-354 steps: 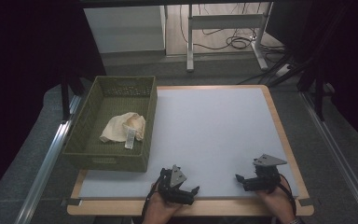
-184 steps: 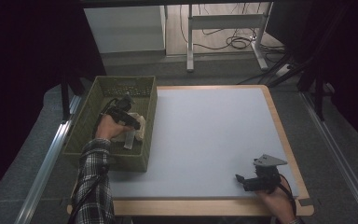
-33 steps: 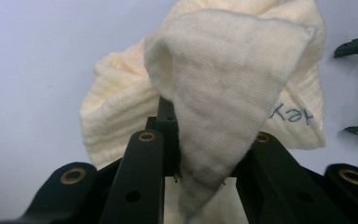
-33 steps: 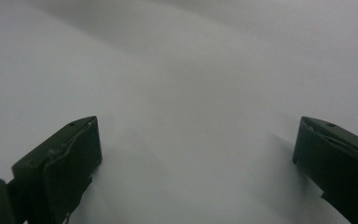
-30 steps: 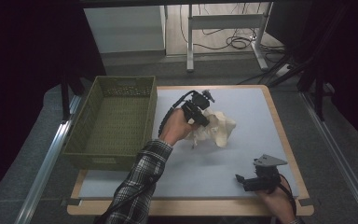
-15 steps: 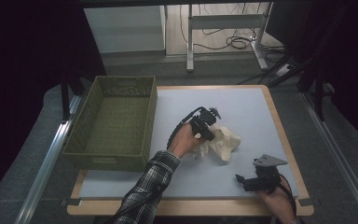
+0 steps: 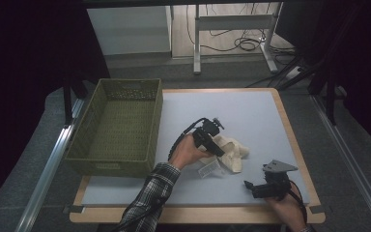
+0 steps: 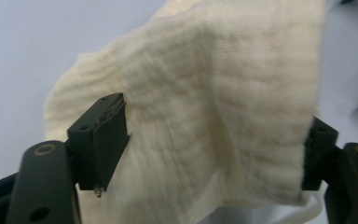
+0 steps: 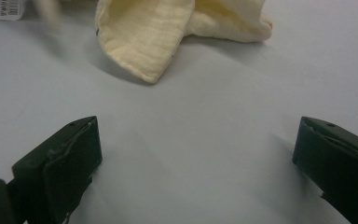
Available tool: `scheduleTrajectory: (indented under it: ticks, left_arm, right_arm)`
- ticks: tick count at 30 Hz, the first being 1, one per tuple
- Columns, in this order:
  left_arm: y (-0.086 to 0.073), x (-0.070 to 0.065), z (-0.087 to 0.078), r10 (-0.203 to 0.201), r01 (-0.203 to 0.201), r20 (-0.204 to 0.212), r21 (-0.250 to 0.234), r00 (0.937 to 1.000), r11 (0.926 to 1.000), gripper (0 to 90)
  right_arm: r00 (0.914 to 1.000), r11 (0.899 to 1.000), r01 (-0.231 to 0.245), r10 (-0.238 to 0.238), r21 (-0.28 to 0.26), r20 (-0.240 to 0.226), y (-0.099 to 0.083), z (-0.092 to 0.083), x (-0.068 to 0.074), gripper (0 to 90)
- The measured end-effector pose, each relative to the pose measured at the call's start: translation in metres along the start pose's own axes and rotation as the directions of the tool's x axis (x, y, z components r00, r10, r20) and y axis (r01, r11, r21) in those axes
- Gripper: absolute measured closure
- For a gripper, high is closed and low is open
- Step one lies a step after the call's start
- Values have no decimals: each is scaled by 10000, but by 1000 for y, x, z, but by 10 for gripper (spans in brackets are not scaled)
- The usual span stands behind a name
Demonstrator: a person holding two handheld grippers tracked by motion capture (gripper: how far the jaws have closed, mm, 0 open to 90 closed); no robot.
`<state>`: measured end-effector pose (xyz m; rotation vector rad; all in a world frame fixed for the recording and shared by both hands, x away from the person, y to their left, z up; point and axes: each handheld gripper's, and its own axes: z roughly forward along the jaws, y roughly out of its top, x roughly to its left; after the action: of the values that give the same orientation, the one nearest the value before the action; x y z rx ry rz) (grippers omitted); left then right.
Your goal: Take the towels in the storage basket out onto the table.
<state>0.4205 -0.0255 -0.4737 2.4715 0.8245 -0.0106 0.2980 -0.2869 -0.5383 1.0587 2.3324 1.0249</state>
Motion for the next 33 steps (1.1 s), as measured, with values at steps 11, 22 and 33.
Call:
scheduleTrajectory:
  ticks: [11,22,33]
  left_arm:
    - [-25,-8,-24,-143,151,129,-699,9998,9974,234]
    - [-49,-31,-12,290,-275,115,-1127,9995,9932,267]
    - [-55,-37,17,578,-635,-594,-980,9966,9932,393]
  right_arm:
    - [10000,10000,11,-11,-4,15,0,0,0,11]
    - [10000,9999,31,-30,131,-38,1,0,0,9]
    - [9994,9997,256,-257,-9,-227,5,-6,1,301]
